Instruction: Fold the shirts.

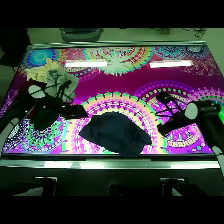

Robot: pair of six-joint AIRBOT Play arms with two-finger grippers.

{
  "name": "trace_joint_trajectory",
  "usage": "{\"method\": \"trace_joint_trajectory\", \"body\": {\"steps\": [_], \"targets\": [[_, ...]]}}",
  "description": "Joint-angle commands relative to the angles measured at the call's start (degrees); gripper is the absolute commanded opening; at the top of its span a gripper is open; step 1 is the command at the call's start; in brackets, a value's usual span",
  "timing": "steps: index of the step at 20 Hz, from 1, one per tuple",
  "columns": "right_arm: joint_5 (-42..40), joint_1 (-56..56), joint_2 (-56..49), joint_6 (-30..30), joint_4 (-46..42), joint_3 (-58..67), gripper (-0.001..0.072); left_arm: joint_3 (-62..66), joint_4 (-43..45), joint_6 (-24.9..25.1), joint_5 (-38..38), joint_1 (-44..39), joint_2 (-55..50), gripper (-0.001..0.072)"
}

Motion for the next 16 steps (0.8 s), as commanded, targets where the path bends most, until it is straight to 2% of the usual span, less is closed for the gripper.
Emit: {"method": "trace_joint_trajectory", "body": {"steps": [1,5,10,12,14,15,16], "targets": [[-1.7,0.0,-6.1,-10.8,16.9,-3.9,0.069,-9.4,5.6,-2.4,0.4,5.8,1.4,0.0674],[-2.1,0.0,-8.8,-11.2,16.4,-3.9,0.0701,-15.6,2.6,-1.6,9.9,3.6,0.7,0.0672],[-3.1,0.0,-8.8,-11.1,15.3,-3.9,0.0701,-15.6,0.8,-1.0,13.9,-0.9,-4.3,0.0665],[-4.0,0.0,-9.1,-10.3,15.4,-3.9,0.0702,-15.6,0.2,-0.7,15.3,-2.6,-5.2,0.063],[-3.9,0.1,-10.5,-9.0,16.0,-3.9,0.0702,-15.6,-1.2,-0.7,16.3,-4.1,-5.6,0.052],[-4.0,0.1,-11.6,-9.0,16.0,-3.9,0.0702,-15.6,-1.4,-0.8,16.7,-4.7,-5.7,0.0407],[-4.0,0.1,-13.0,-9.0,16.0,-3.9,0.0702,-15.6,-1.3,-0.7,16.8,-5.1,-5.7,0.0166]]}}
